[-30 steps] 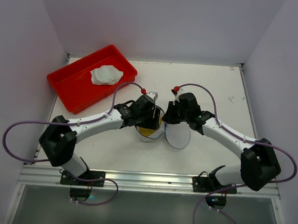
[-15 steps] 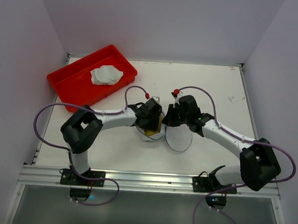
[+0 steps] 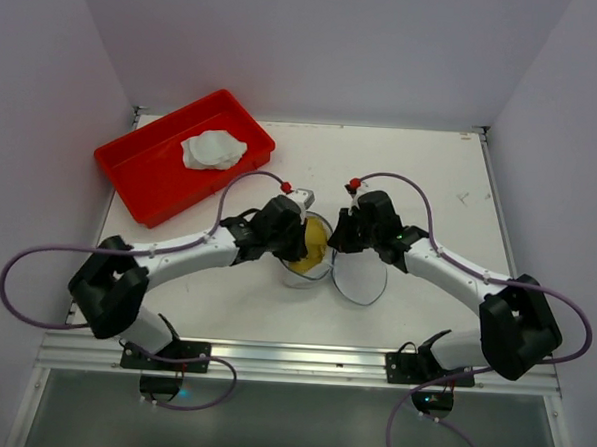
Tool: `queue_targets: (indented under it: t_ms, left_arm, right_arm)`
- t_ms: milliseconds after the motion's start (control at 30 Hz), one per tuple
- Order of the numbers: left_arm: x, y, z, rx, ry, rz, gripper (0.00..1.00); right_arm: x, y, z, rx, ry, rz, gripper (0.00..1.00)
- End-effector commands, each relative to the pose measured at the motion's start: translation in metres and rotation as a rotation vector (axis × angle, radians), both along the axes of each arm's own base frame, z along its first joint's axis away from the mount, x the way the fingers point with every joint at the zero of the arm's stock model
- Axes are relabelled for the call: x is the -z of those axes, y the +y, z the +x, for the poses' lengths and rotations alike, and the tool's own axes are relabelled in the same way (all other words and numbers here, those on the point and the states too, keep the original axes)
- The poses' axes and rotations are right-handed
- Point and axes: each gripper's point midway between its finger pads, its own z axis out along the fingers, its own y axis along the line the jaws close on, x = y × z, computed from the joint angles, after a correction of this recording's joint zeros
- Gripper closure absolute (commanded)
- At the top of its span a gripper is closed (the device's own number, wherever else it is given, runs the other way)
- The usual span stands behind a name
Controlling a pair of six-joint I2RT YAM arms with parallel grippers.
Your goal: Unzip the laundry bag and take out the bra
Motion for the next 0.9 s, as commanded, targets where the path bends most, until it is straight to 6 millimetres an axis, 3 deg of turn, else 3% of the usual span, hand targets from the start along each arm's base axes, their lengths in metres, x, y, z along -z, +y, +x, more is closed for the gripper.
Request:
queue_targets:
  t_ms: [0,33,67,100,200,300,400,433,467,500,533,567,600,633,700,733,867]
  left_arm:
    - [-0.076,-0.023,-0.013,0.218,-0.194,-0.242,1.00]
    - [-0.087,-0.028,-0.025,0.290,-0.204,-0.292,1.00]
    - [-0.110,-0.031,-0.030,0.325,-0.259,-0.360,1.00]
    - [-0.115,-0.030,-0.037,0.355,-0.264,-0.381,1.00]
    - [-0.156,-0.030,-0.039,0.386,-0.377,-0.474,1.00]
    - [-0.190,-0.020,-0.024,0.324,-0.452,-0.558,1.00]
    - [-0.222,0.003,0.008,0.189,-0.505,-0.600,1.00]
    - [-0.228,0.024,0.035,0.057,-0.541,-0.568,1.00]
    - [-0.219,0.040,0.048,-0.025,-0.519,-0.498,1.00]
    - [-0.234,0.057,0.064,-0.115,-0.552,-0.451,1.00]
    - [-0.233,0.096,0.092,-0.299,-0.598,-0.336,1.00]
    - [-0.216,0.117,0.102,-0.374,-0.556,-0.233,1.00]
    - [-0.227,0.137,0.114,-0.451,-0.578,-0.191,1.00]
    - [-0.223,0.175,0.130,-0.561,-0.572,-0.139,1.00]
    - [-0.205,0.209,0.146,-0.637,-0.507,-0.096,1.00]
    - [-0.198,0.247,0.155,-0.733,-0.484,-0.079,1.00]
    - [-0.138,0.334,0.175,-0.963,-0.316,0.024,1.00]
  right_arm:
    - [-0.008,-0.003,0.013,0.029,-0.020,-0.029,1.00]
    - [-0.007,-0.002,0.012,0.020,-0.014,-0.028,1.00]
    - [-0.006,-0.003,0.011,0.019,-0.009,-0.030,1.00]
    - [-0.005,-0.002,0.010,0.015,-0.008,-0.031,1.00]
    - [0.000,-0.004,0.009,0.012,0.006,-0.050,1.00]
    - [0.005,-0.006,0.006,0.011,0.019,-0.056,1.00]
    - [0.007,-0.009,0.003,0.016,0.027,-0.061,1.00]
    - [0.008,-0.010,0.002,0.018,0.028,-0.063,1.00]
    - [0.008,-0.011,0.001,0.018,0.031,-0.064,1.00]
    - [0.007,-0.011,0.001,0.022,0.028,-0.064,1.00]
    - [0.007,-0.011,0.001,0.022,0.029,-0.065,1.00]
    - [0.007,-0.012,0.000,0.023,0.031,-0.065,1.00]
    - [0.006,-0.010,0.000,0.019,0.030,-0.059,1.00]
    - [0.005,-0.011,0.000,0.019,0.029,-0.057,1.00]
    - [0.003,-0.009,-0.001,0.011,0.027,-0.053,1.00]
    - [0.002,-0.009,-0.001,0.009,0.022,-0.050,1.00]
    - [-0.003,-0.009,-0.001,0.005,0.007,-0.043,1.00]
